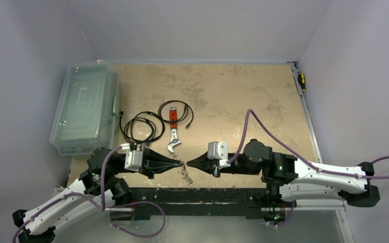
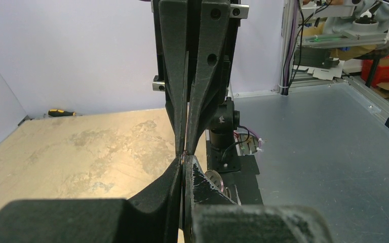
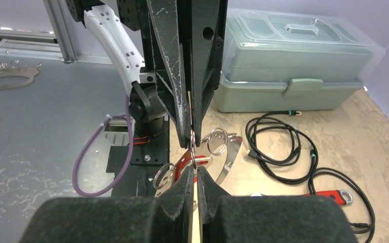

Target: Put the keys on the keyring

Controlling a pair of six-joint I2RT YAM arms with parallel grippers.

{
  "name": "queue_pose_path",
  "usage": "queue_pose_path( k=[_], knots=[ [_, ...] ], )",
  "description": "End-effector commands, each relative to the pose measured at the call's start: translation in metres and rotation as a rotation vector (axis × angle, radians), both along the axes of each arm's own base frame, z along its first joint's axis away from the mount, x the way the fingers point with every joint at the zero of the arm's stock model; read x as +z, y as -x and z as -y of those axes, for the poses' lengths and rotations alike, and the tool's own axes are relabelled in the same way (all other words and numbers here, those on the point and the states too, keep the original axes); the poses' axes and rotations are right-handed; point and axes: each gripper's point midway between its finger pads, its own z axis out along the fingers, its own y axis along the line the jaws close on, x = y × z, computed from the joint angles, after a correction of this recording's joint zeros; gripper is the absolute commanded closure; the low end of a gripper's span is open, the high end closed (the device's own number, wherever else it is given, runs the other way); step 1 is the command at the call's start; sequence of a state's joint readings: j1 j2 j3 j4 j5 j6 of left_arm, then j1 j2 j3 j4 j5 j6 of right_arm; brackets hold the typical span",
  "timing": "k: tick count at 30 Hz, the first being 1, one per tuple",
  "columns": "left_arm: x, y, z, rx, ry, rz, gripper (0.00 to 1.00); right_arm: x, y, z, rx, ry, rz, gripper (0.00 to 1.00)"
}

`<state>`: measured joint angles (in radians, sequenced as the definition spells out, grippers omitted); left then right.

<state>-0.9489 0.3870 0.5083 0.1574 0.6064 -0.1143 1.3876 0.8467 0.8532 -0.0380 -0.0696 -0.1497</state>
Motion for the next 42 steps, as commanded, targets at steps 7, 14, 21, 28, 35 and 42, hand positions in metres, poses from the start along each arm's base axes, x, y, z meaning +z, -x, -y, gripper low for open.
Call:
queue_pose_path(
  k=[7,14,21,28,35,42],
  knots=[
    [0.018,0.002,-0.005,0.004,0.067,0.03,1.0,0.006,0.0,0.002,-0.008,-0.028,-0.003,0.94],
    [0.018,0.001,-0.005,0.007,0.065,0.028,1.0,0.009,0.002,-0.001,0.01,-0.031,-0.003,0.68],
    [0.016,0.002,-0.004,0.002,0.059,0.025,1.0,0.012,0.003,-0.007,0.021,-0.03,0.0,0.7],
    [0.016,0.001,-0.004,0.004,0.056,0.024,1.0,0.02,0.002,-0.009,0.02,-0.035,0.007,0.72],
    [0.015,0.001,-0.004,0.004,0.052,0.022,1.0,0.023,-0.003,-0.006,-0.013,-0.03,0.01,0.7],
    [0.014,0.001,-0.004,0.006,0.051,0.025,1.0,0.025,-0.003,-0.006,-0.013,-0.034,0.01,0.71]
  ],
)
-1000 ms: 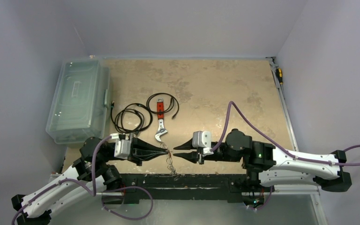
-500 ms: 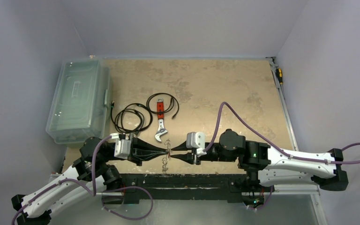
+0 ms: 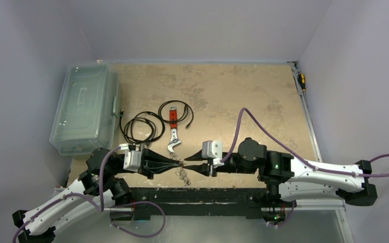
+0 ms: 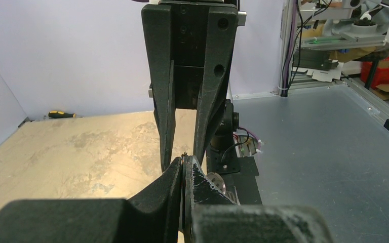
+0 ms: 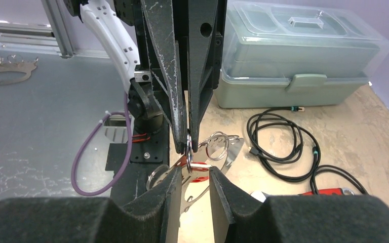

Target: Put the keys on the keyring

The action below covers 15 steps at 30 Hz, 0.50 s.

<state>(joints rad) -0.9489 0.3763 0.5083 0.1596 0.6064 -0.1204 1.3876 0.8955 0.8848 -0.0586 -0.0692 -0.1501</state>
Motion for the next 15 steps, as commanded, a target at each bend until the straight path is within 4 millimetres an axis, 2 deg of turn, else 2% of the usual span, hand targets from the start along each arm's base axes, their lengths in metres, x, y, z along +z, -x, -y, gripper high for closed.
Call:
queue_pose_path(
  k=[1,6,9,15],
  knots=[
    [0.0124,-0.0003,-0.0028,0.008,0.042,0.025,1.0,0.0304,-0.0017,0.0022,-0.013,-0.071,0.017,0.71],
    [0.0122,-0.0002,-0.0025,0.007,0.041,0.024,1.0,0.0329,-0.0015,0.0021,-0.012,-0.077,0.021,0.72],
    [0.0114,-0.0004,-0.0022,0.006,0.039,0.025,1.0,0.0323,-0.0011,0.0009,-0.008,-0.075,0.019,0.84],
    [0.0111,-0.0002,-0.0021,0.005,0.037,0.025,1.0,0.0292,0.0009,-0.0015,0.005,-0.063,0.016,0.91]
  ],
)
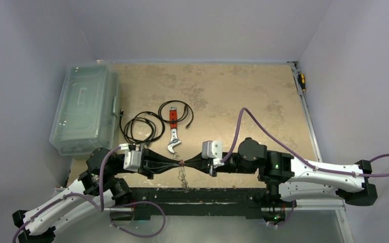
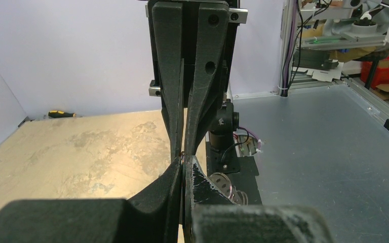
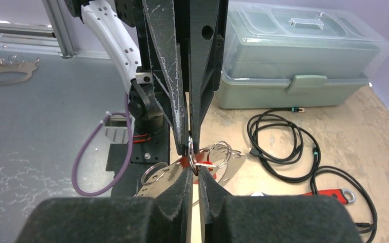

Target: Put the keys on the keyring

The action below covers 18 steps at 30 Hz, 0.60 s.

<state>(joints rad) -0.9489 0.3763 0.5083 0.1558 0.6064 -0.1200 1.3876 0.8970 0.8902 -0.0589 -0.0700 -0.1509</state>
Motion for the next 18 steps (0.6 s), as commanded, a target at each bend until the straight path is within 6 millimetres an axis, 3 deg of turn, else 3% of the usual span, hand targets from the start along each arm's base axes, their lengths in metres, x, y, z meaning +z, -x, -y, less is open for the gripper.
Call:
queue_pose_path(
  k=[1,3,12,18],
  knots=[
    [0.012,0.0,-0.002,0.005,0.039,0.026,1.0,0.027,0.002,-0.001,0.01,-0.059,0.015,0.95],
    [0.012,0.0,-0.002,0.005,0.039,0.026,1.0,0.026,0.005,-0.002,0.033,-0.055,0.021,1.0],
    [0.017,0.001,-0.006,0.013,0.063,0.04,1.0,0.024,0.005,0.009,0.019,-0.057,0.022,1.0],
    [0.018,0.002,-0.007,0.013,0.067,0.038,1.0,0.018,0.006,0.004,0.032,-0.037,0.015,1.0]
  ],
)
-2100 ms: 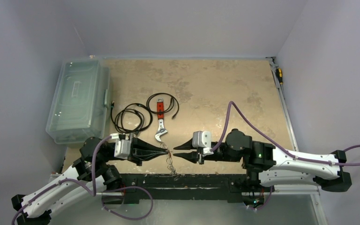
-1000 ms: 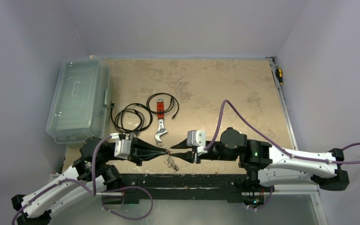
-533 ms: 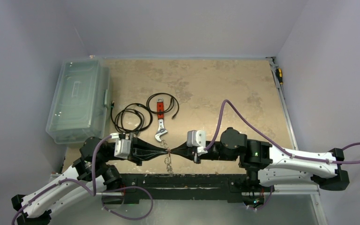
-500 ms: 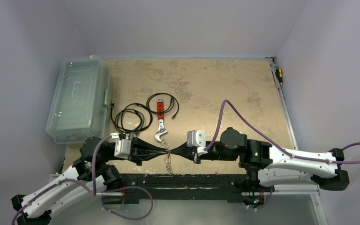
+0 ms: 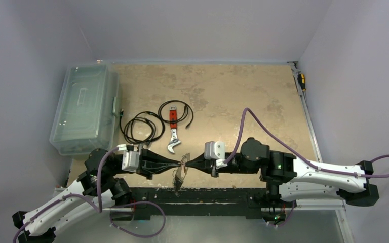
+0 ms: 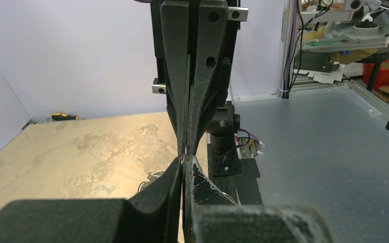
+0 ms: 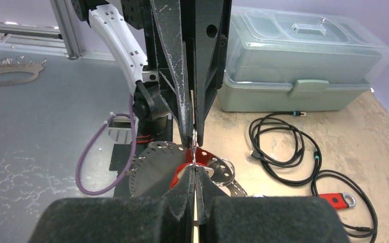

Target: Put the keys on the keyring

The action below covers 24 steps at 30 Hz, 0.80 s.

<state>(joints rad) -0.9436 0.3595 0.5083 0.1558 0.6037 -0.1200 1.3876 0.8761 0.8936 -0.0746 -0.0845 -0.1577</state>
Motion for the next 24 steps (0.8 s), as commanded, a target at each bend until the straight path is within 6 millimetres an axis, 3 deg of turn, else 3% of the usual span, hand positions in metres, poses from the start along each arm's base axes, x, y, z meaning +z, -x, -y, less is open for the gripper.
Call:
queue_pose_path(
  k=[1,9,12,14,20,24],
  knots=[
    [0.015,0.001,-0.004,0.007,0.054,0.03,1.0,0.012,0.003,-0.002,0.019,-0.024,0.007,1.0],
    [0.016,0.001,-0.006,0.015,0.062,0.032,1.0,0.007,0.001,-0.003,0.006,-0.006,-0.002,0.98],
    [0.016,0.001,-0.006,0.015,0.062,0.032,1.0,0.007,0.001,-0.004,0.004,-0.005,-0.004,0.71],
    [0.016,0.001,-0.006,0.015,0.061,0.032,1.0,0.01,0.0,-0.005,0.005,-0.015,-0.001,0.63],
    [0.017,0.001,-0.006,0.015,0.061,0.032,1.0,0.031,0.001,-0.004,0.012,-0.086,0.029,0.6],
    [0.016,0.001,-0.006,0.013,0.061,0.031,1.0,0.034,0.0,-0.003,0.008,-0.099,0.037,0.6]
  ],
)
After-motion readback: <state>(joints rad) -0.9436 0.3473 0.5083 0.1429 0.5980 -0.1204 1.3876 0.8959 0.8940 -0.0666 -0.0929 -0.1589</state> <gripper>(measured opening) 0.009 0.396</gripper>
